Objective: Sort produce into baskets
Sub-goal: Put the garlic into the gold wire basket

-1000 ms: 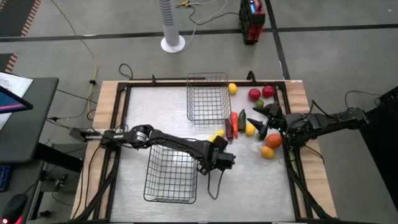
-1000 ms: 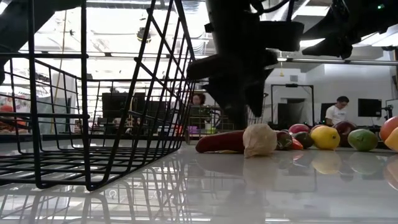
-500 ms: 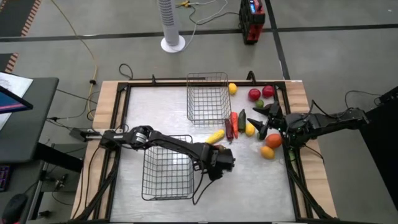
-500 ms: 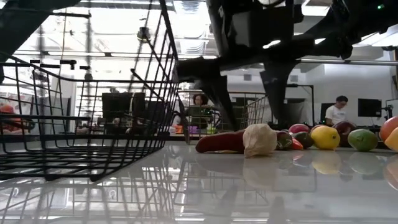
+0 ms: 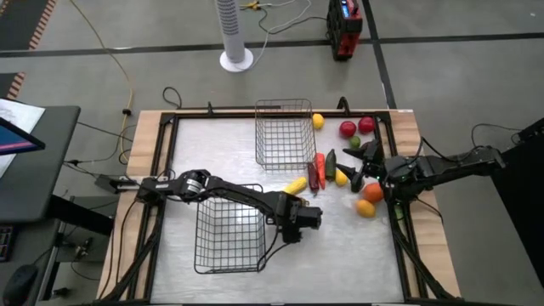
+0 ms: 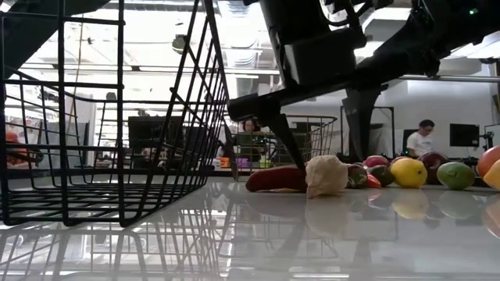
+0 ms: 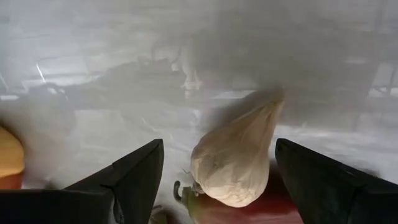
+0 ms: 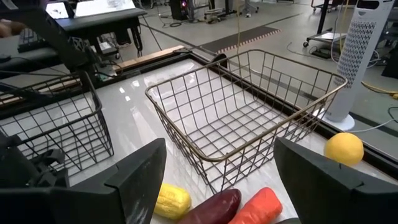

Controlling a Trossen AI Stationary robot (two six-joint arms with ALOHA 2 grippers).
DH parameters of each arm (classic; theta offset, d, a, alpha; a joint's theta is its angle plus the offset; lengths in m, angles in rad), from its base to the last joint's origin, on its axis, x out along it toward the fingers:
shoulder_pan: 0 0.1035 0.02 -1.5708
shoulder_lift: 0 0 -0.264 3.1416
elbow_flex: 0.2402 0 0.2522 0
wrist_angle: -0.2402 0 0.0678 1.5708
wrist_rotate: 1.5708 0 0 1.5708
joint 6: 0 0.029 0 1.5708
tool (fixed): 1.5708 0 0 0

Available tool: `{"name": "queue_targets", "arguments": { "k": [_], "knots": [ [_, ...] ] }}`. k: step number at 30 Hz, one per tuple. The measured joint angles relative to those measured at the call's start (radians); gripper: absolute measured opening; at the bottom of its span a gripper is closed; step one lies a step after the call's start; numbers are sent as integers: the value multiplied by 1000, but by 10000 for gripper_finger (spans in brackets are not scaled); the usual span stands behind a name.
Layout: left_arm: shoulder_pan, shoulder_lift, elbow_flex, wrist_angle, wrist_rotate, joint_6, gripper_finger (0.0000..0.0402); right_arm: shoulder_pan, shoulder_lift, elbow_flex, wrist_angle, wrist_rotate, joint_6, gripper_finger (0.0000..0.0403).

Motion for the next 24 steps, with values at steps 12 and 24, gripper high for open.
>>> {"name": "queue_targets", "arguments": {
  "k": [12,24],
  "knots": [
    [42,0,0,3,80,72,247,0,0,0,4,0,0,325],
    [33,-8,-127,95,108,95,187,0,0,0,3,0,-2,325]
  ]
}}
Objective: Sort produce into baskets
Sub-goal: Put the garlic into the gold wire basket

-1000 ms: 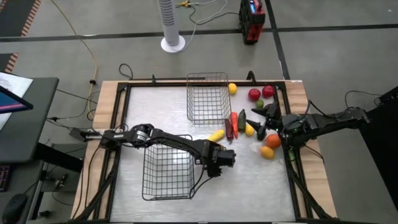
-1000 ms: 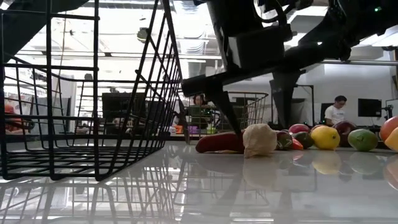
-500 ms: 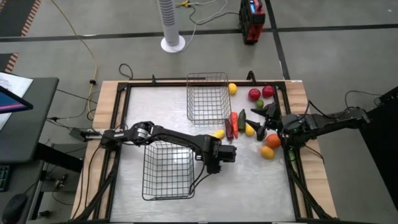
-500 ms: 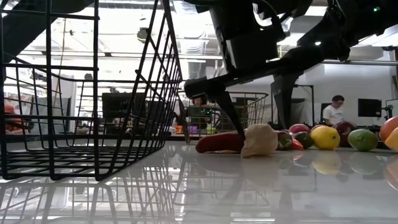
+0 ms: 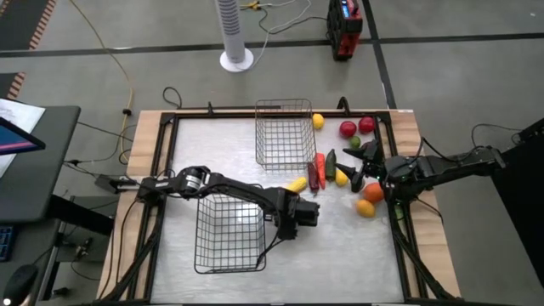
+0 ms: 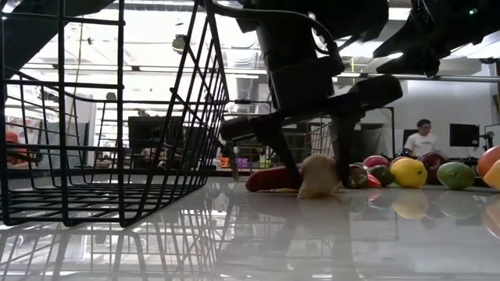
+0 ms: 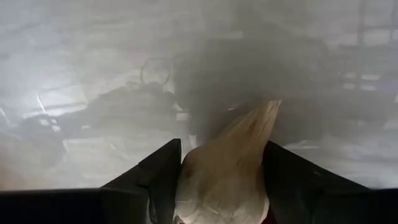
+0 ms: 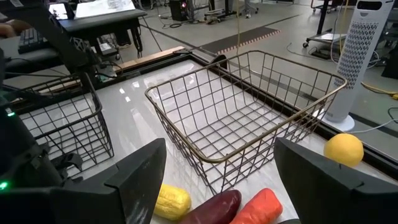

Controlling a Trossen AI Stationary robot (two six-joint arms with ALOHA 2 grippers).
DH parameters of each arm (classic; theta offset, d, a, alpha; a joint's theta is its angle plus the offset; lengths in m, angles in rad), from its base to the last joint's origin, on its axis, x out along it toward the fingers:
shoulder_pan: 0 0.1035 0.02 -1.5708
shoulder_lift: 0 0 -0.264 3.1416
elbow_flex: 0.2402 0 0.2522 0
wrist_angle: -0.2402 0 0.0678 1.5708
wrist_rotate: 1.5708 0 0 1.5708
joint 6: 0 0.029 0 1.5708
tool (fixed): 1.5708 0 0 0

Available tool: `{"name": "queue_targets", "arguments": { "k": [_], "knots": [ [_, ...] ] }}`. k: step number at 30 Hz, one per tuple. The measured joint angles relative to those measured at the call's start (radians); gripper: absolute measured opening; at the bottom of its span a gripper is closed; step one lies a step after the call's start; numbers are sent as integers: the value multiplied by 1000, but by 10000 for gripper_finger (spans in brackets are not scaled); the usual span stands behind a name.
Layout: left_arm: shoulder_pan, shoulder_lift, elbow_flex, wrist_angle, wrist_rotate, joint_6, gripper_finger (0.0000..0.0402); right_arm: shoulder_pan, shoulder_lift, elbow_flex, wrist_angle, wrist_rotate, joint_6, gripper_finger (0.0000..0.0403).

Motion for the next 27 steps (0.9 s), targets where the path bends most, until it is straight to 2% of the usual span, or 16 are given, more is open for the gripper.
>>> {"name": "queue_targets", "arguments": {
  "k": [11,20,23,27],
  "knots": [
    [-6,8,77,6,-48,-109,181,0,0,0,0,0,-1,325],
    [6,-2,332,-120,-193,-274,181,0,0,0,0,0,3,325],
    [40,-74,278,-120,-248,-335,181,0,0,0,-2,0,11,325],
    [139,-150,277,-193,-269,-493,180,10,0,0,-1,1,19,325]
  ]
}}
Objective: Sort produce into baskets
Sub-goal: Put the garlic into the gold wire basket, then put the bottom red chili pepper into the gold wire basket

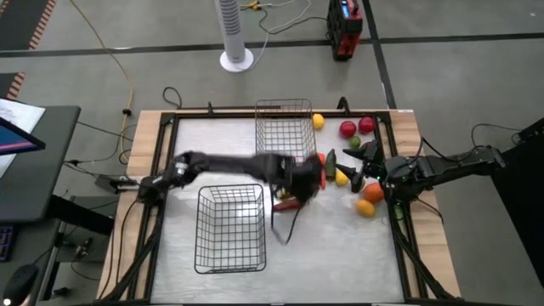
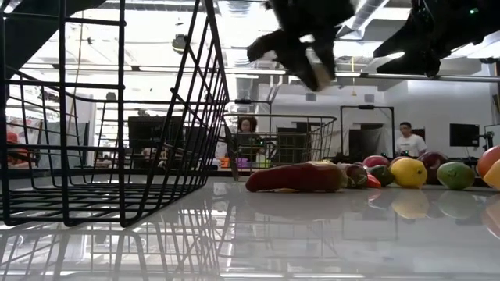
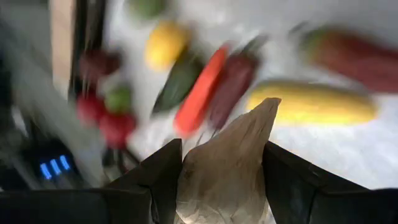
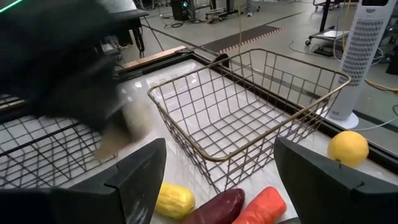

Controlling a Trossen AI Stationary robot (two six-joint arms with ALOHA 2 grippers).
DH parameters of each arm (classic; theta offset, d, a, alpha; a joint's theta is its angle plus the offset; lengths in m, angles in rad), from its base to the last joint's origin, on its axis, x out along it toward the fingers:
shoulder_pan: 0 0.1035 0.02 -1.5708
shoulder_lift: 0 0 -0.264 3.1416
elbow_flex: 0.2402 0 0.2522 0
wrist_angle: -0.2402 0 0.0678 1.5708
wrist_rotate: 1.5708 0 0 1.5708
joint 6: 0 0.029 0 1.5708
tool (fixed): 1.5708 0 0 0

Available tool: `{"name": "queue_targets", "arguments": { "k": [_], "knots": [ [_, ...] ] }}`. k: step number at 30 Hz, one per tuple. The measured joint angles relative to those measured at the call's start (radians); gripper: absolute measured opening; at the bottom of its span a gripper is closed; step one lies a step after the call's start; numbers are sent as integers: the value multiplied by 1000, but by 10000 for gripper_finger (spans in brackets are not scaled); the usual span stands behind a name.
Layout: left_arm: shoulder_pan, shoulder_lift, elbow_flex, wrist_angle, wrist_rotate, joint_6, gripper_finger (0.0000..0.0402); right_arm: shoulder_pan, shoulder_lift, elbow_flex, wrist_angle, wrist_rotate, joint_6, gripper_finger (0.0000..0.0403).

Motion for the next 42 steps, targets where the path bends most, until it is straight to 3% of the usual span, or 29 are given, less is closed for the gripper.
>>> {"name": "queue_targets", "arguments": {
  "k": [4,9,13,22,26,29,32,37,42],
  "knots": [
    [113,-44,0,-30,48,-163,180,3,1,0,10,0,2,325],
    [255,-58,0,-78,184,-399,180,3,0,0,11,0,1,325],
    [344,-57,-1,-99,203,-600,183,3,1,0,9,0,-3,325],
    [438,-56,-1,-129,259,-764,256,3,1,0,8,0,-9,325],
    [435,-55,-1,-140,264,-780,294,3,0,0,7,0,-11,325],
    [411,-55,-1,-142,360,-819,309,3,0,0,7,0,-13,325],
    [340,-56,-1,-142,434,-811,309,2,0,0,6,2,-13,325],
    [183,-54,-54,-76,412,-779,294,2,0,0,7,7,-17,325],
    [58,-58,-146,19,389,-884,284,2,0,0,7,9,-18,325]
  ]
}}
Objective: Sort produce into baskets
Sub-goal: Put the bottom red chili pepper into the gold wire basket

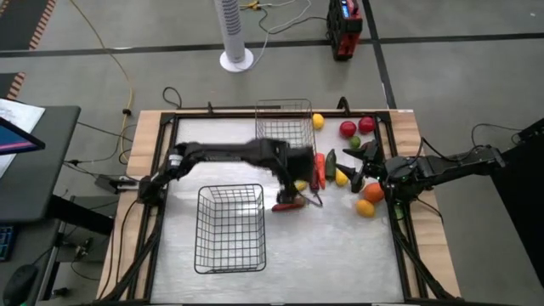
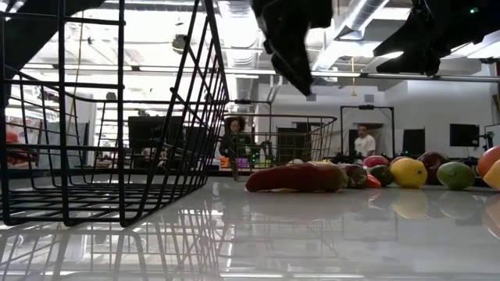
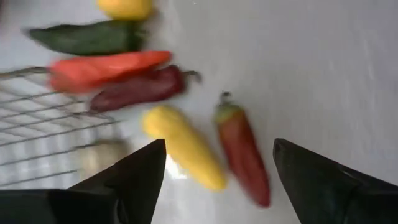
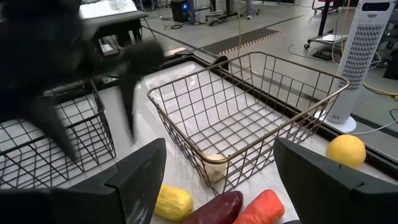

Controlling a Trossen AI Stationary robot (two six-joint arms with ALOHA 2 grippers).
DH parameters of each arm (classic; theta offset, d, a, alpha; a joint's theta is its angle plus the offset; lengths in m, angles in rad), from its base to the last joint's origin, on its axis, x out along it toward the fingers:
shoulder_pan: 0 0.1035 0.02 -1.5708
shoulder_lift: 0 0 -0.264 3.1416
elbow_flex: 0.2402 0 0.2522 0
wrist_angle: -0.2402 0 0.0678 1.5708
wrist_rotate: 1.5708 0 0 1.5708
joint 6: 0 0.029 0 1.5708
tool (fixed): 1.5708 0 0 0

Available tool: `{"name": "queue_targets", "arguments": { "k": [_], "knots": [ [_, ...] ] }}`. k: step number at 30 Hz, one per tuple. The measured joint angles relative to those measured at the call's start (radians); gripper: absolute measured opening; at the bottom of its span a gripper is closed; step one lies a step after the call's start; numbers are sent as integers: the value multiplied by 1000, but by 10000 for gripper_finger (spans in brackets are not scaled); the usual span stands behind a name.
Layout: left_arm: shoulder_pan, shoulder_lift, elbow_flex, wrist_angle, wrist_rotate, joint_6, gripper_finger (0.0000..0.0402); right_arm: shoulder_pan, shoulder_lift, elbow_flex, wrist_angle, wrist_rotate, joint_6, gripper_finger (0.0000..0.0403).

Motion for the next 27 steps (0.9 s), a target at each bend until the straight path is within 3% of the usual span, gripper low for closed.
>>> {"name": "queue_targets", "arguments": {
  "k": [5,11,27],
  "knots": [
    [-60,4,-122,81,-46,-83,272,0,0,0,0,17,-8,325],
    [-56,3,-250,200,-75,-162,256,-2,0,0,1,19,-18,325],
    [-101,16,-297,306,-71,-185,254,-2,0,0,9,19,-20,325]
  ]
}}
